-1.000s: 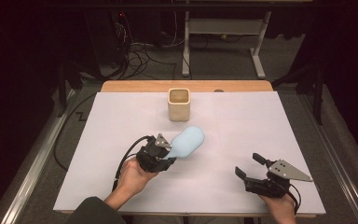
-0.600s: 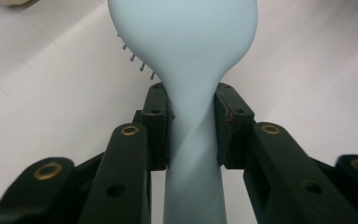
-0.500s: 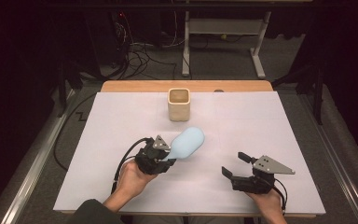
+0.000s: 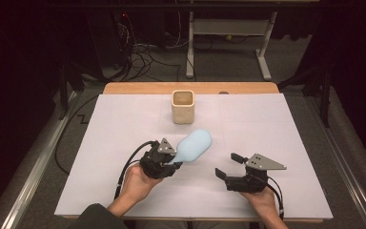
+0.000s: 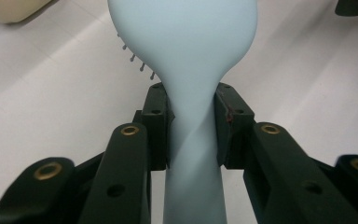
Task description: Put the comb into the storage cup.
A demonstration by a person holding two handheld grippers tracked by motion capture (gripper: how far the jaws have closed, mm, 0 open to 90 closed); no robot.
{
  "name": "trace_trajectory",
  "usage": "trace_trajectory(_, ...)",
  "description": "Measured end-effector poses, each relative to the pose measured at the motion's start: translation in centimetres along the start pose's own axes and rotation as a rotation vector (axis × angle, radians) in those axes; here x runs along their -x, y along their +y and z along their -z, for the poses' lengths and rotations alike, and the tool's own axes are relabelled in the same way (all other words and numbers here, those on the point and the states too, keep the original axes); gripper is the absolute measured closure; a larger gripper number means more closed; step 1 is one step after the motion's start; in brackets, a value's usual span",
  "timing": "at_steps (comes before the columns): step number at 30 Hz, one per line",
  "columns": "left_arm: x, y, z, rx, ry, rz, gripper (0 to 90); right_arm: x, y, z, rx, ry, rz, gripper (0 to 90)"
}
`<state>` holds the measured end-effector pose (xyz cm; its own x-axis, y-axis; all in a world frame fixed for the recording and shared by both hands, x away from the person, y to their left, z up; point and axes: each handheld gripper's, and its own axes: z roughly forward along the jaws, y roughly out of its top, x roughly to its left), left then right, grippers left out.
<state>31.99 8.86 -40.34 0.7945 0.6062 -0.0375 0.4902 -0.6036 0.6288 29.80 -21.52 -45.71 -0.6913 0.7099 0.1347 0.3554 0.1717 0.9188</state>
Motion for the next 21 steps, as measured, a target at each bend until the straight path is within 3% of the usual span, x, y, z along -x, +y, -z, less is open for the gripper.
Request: trace_trajectory(21, 2.1, 2.1, -1.1, 0.036, -0.024, -0.056, 69.6, 0.0, 0.8, -1.6, 0.006, 0.067, -0.068, 14.7)
